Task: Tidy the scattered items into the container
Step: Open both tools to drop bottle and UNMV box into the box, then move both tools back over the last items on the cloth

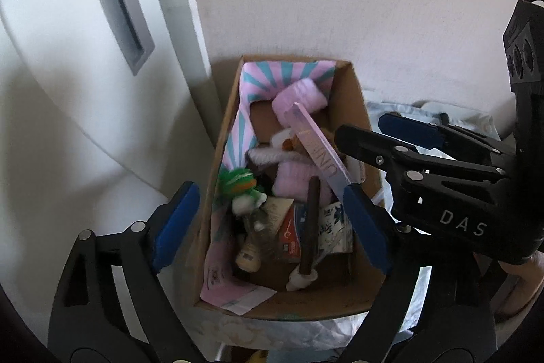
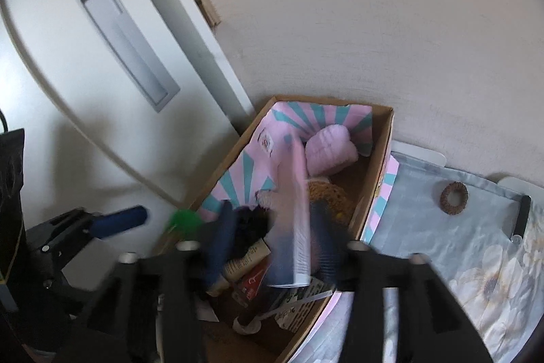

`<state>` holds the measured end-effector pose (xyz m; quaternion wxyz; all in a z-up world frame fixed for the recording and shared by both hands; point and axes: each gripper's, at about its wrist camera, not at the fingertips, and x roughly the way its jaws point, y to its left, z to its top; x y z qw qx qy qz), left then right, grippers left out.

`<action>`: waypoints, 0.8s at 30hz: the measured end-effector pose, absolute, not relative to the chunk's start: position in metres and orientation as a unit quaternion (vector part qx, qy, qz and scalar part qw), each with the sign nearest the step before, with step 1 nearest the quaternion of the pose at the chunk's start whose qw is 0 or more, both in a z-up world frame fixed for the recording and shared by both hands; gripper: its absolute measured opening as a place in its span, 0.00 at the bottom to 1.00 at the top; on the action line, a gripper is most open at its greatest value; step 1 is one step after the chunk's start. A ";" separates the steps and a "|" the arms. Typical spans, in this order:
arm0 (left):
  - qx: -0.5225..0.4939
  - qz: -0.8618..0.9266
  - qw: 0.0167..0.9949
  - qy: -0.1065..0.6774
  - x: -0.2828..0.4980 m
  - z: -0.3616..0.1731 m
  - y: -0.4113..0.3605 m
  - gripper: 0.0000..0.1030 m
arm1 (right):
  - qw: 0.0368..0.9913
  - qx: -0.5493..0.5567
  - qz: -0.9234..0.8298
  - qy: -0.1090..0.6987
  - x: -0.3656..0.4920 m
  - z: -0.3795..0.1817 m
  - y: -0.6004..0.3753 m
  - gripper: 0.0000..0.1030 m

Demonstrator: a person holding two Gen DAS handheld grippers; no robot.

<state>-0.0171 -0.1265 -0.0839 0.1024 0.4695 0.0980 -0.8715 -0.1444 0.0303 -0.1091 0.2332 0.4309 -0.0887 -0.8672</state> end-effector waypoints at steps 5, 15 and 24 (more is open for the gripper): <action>0.472 -0.870 0.102 0.100 -0.022 -0.081 -0.123 0.86 | 0.227 0.418 -0.875 -0.088 -0.141 -0.100 0.039 0.51; 0.470 -0.874 0.079 0.091 -0.037 -0.072 -0.098 0.87 | 0.172 0.396 -0.896 -0.101 -0.122 -0.095 0.098 0.52; 0.469 -0.880 0.033 0.066 -0.072 -0.062 -0.044 0.87 | 0.089 0.389 -0.905 -0.149 -0.111 -0.098 0.189 0.52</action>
